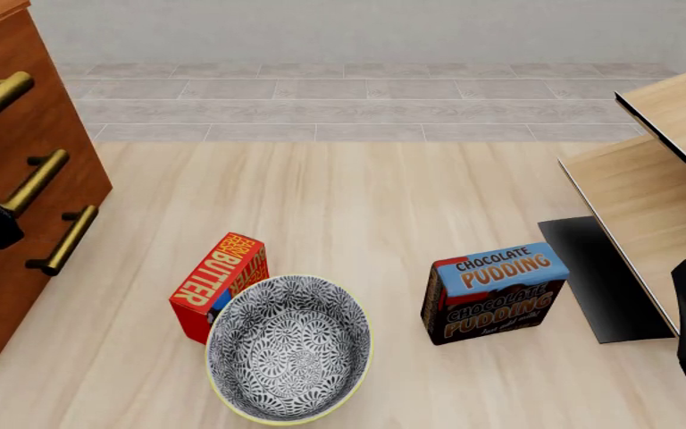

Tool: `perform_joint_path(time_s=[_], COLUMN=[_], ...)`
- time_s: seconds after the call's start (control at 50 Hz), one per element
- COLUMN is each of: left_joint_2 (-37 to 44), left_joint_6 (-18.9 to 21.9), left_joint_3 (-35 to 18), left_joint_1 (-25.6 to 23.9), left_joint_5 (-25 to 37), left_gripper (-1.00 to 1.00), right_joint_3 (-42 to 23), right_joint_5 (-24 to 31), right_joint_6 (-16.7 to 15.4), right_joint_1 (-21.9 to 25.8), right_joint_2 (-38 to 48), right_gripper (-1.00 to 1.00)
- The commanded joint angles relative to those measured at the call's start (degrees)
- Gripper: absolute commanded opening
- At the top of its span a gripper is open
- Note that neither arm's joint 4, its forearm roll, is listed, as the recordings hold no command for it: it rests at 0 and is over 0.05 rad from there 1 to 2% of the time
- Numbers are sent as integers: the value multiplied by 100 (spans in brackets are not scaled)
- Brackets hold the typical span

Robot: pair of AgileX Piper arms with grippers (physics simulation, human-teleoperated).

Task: Close the top drawer of the cabinet.

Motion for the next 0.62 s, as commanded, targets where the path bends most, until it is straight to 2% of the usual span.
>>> perform_joint_path(time_s=[0.02,0.34,0.62], left_joint_2=[111,370,478], left_joint_6=[-37,-3,-191], left_joint_3=[-37,-212,-150], left_joint_1=[491,875,1208], left_joint_5=[-56,-69,-78], left_gripper=[100,100,100], right_joint_3=[0,0,0], right_joint_5=[0,0,0], right_joint_6=[0,0,0], right_joint_1=[0,0,0], right_joint_2=[0,0,0], right_gripper=[100,100,100])
